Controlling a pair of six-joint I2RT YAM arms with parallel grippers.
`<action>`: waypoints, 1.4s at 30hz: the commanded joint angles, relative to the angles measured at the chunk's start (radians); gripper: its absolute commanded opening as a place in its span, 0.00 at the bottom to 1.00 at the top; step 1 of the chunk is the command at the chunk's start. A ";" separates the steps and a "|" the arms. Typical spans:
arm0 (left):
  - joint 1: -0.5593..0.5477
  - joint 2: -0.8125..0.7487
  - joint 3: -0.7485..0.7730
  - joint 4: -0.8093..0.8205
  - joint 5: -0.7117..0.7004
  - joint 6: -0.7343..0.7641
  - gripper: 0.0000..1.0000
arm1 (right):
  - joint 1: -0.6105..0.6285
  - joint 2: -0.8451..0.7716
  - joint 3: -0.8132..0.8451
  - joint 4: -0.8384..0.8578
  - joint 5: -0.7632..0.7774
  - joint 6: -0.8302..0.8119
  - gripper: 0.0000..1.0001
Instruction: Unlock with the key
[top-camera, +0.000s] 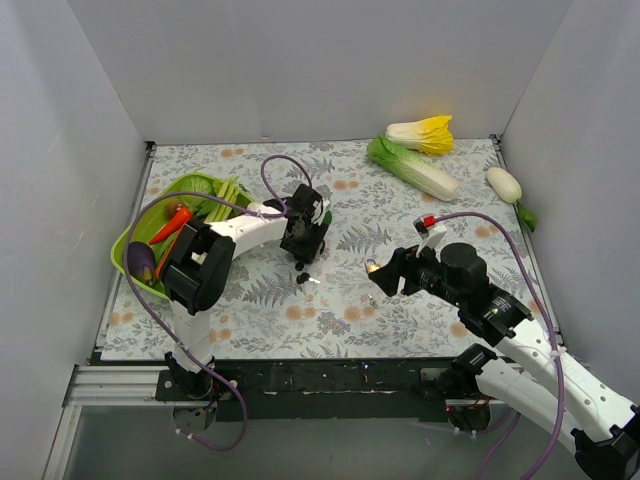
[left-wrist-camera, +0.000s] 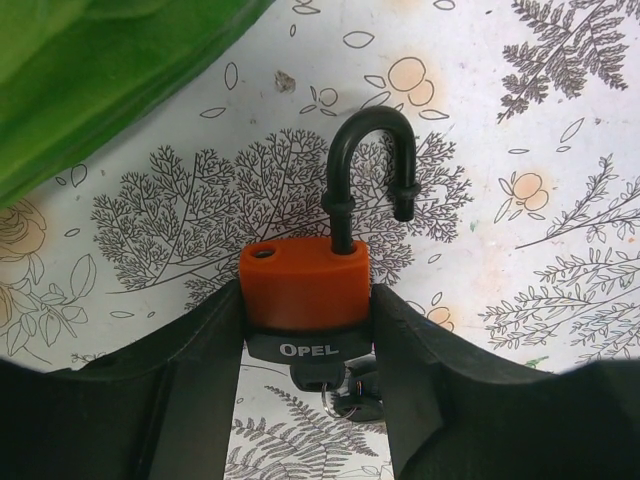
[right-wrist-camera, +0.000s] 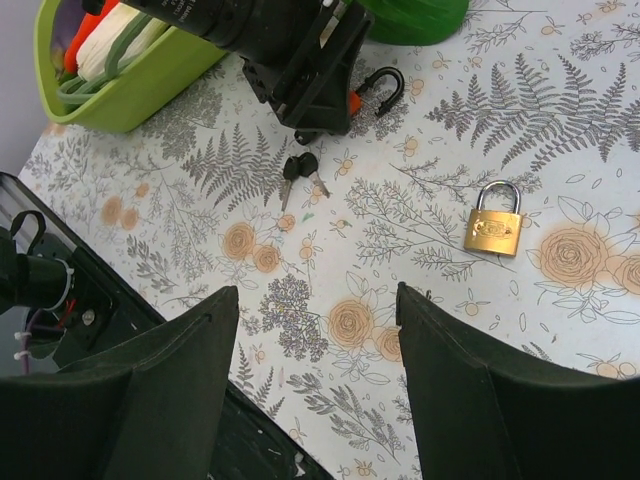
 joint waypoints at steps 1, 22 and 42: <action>0.009 -0.012 -0.054 0.010 -0.014 0.029 0.41 | -0.003 -0.006 -0.007 0.049 0.002 0.007 0.71; -0.020 -0.484 -0.219 0.342 0.136 0.023 0.98 | -0.003 0.011 0.007 -0.091 0.203 -0.040 0.67; 0.011 -0.630 -0.298 0.506 0.334 -0.120 0.98 | 0.039 0.351 -0.087 0.095 0.131 0.030 0.56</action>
